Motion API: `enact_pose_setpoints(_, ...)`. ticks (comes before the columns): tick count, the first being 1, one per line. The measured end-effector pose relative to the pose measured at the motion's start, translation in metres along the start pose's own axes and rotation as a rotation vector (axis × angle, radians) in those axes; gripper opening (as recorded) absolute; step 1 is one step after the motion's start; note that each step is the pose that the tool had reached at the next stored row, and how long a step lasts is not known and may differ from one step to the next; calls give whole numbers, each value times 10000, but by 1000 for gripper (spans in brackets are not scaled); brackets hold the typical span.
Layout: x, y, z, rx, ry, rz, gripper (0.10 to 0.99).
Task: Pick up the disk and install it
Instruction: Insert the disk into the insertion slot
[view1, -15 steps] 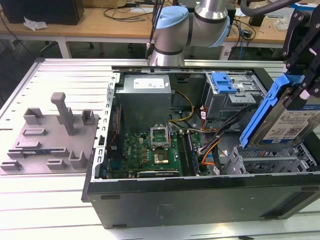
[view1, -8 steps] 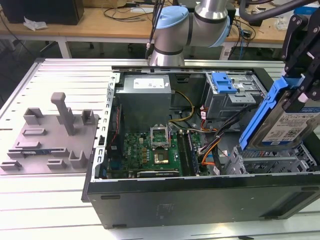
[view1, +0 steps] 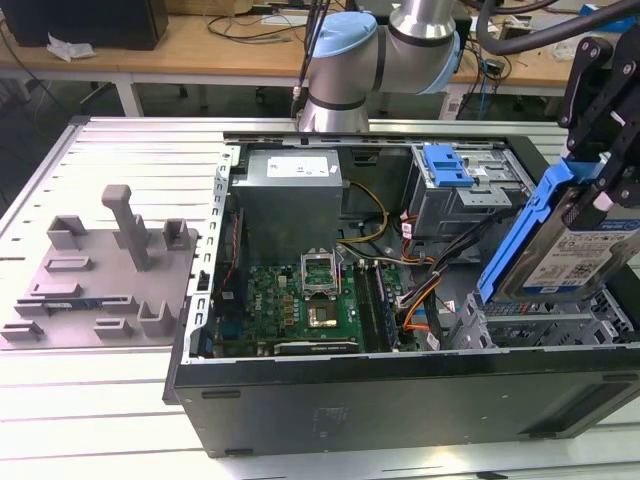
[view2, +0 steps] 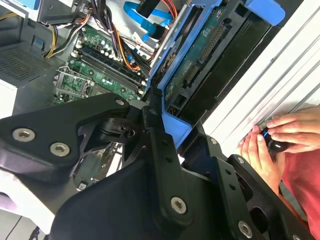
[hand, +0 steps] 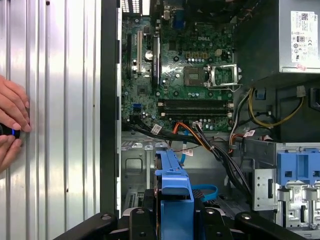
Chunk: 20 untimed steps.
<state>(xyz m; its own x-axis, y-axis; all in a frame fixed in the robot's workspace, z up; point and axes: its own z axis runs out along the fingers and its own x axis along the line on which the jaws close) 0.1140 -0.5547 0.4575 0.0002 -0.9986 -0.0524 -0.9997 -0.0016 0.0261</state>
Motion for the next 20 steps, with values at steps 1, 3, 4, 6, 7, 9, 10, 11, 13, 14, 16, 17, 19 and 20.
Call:
enact_pose_setpoints(1,1,-1,3,0,0,0,369)
enact_pose_setpoints(3,4,-1,14,0,-1,0,369)
enact_pose_setpoints(4,4,-2,18,0,1,0,369)
enact_pose_setpoints(6,6,-2,42,0,3,0,369)
enact_pose_setpoints(7,6,-2,49,0,3,0,369)
enact_pose_setpoints(9,8,-3,61,0,2,1,369)
enact_pose_setpoints(10,10,-4,66,0,2,0,369)
enact_pose_setpoints(11,12,-6,73,0,3,0,369)
enact_pose_setpoints(13,15,-7,84,0,3,0,369)
enact_pose_setpoints(14,17,-8,94,0,3,1,369)
enact_pose_setpoints(16,25,-9,130,0,2,0,369)
enact_pose_setpoints(17,27,-9,144,1,1,0,369)
enact_pose_setpoints(19,31,-10,165,0,2,0,369)
enact_pose_setpoints(20,33,-11,181,0,2,0,369)
